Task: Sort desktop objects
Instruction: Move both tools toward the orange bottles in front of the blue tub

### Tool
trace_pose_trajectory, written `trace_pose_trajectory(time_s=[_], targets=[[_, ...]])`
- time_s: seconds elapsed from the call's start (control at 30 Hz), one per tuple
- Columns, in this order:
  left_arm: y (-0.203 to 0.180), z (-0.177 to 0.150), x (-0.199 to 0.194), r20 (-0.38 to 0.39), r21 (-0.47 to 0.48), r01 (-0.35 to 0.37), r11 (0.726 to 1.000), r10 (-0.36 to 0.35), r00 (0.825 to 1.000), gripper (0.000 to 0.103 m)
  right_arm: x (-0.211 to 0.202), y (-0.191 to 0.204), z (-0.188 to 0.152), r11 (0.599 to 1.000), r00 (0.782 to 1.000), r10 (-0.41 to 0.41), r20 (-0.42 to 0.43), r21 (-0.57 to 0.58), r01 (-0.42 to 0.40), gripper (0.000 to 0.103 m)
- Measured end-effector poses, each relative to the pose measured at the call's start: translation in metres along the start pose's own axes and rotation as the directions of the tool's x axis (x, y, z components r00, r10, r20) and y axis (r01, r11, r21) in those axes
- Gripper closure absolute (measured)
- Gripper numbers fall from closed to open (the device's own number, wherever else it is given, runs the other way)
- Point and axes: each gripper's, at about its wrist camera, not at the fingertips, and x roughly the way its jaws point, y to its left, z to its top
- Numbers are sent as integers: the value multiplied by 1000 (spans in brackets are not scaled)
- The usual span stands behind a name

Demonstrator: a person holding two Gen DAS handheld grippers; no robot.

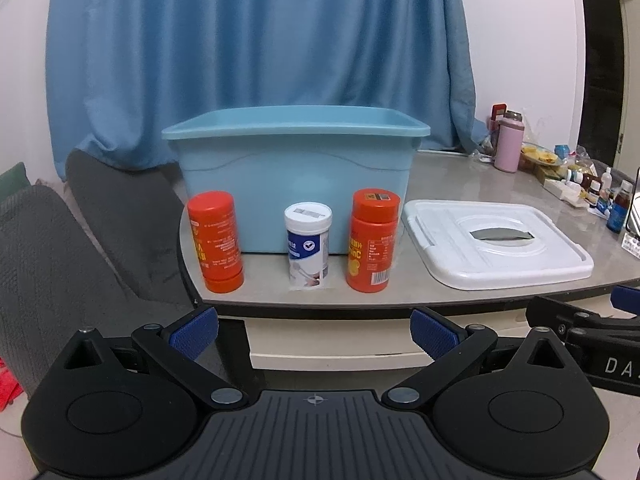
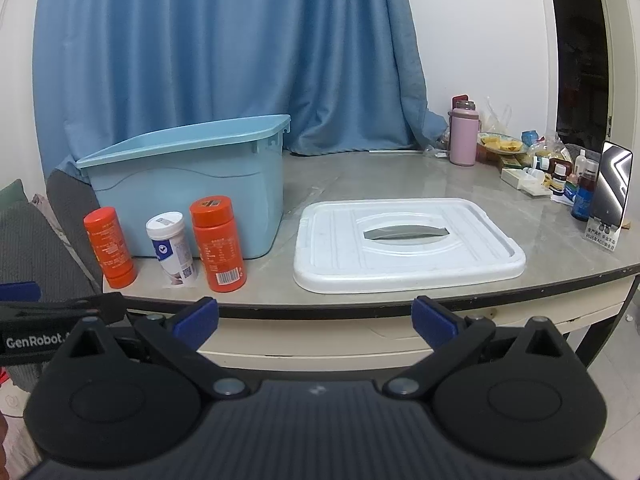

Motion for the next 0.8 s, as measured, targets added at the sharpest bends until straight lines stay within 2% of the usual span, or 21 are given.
trace_pose_trajectory(time_s=[0.2, 0.8], targets=[[1, 1, -2, 7, -10, -5, 1000, 5, 1000, 0, 2, 3, 1, 1000, 1000, -7, 1, -13, 7, 0], [8, 6, -16, 36, -47, -35, 998, 37, 999, 0, -4, 7, 1, 999, 999, 39, -10, -21, -40, 0]])
